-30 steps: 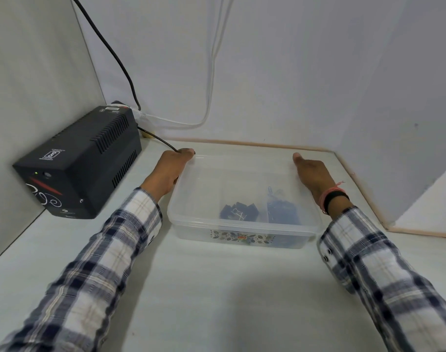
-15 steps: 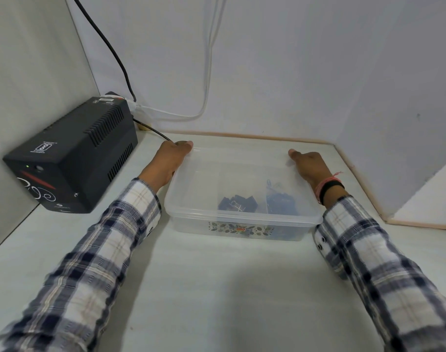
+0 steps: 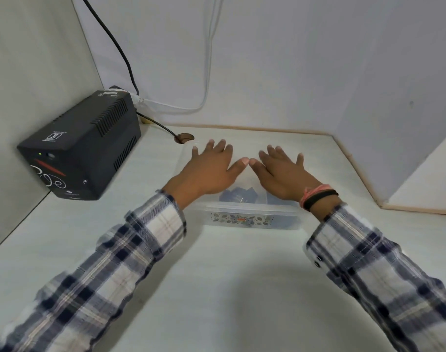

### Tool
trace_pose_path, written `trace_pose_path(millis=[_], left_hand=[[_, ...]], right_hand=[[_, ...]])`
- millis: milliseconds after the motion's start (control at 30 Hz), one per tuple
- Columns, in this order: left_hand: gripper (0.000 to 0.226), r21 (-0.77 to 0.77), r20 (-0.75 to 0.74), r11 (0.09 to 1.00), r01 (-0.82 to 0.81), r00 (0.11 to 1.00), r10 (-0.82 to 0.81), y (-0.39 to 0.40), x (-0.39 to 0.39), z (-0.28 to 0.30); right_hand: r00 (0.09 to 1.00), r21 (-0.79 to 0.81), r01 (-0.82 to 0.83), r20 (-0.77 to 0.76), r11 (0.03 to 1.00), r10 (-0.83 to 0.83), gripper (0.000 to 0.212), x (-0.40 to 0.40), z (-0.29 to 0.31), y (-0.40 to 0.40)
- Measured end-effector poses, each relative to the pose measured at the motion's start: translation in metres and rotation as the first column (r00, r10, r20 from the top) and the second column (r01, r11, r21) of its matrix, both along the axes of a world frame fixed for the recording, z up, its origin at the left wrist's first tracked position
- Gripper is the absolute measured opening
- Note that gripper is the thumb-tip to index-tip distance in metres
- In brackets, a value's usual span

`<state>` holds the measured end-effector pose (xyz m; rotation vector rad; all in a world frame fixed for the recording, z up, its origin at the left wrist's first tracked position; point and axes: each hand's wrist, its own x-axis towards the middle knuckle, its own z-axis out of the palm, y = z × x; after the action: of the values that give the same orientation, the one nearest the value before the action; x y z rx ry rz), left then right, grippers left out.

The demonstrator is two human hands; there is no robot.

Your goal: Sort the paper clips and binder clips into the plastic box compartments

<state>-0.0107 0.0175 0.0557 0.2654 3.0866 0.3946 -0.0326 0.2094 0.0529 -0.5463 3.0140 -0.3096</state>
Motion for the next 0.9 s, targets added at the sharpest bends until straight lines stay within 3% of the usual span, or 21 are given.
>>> trace_pose_path(millis=[267,467,633,767,900], left_hand=[[0.076,-0.060,-0.037,0.998,0.003,0.999,-0.006,0.002,0.034,-0.023],[0.074,-0.079,-0.039,0.997,-0.006,0.999,0.003,0.002,0.033,-0.028],[0.078,-0.072,-0.123,0.997,-0.024,0.992,0.015,-0.013,0.042,-0.019],[0.078,-0.147,-0.171,0.987,-0.066,0.984,0.041,-0.034,0.056,-0.029],[0.079,-0.146,-0.167,0.988,-0.057,0.985,0.032,-0.031,0.054,-0.027]], right_hand=[[0.999,-0.062,-0.038,-0.020,0.997,0.037,0.069,0.026,-0.016,0.016],[0.999,0.004,-0.038,-0.017,0.999,0.038,0.070,0.021,-0.023,0.014],[0.995,-0.095,-0.096,-0.032,0.991,0.094,0.067,0.029,-0.012,0.029],[0.986,0.016,-0.141,-0.092,0.990,0.142,0.071,0.036,-0.021,0.046],[0.988,0.025,-0.133,-0.078,0.991,0.135,0.075,0.034,-0.019,0.043]])
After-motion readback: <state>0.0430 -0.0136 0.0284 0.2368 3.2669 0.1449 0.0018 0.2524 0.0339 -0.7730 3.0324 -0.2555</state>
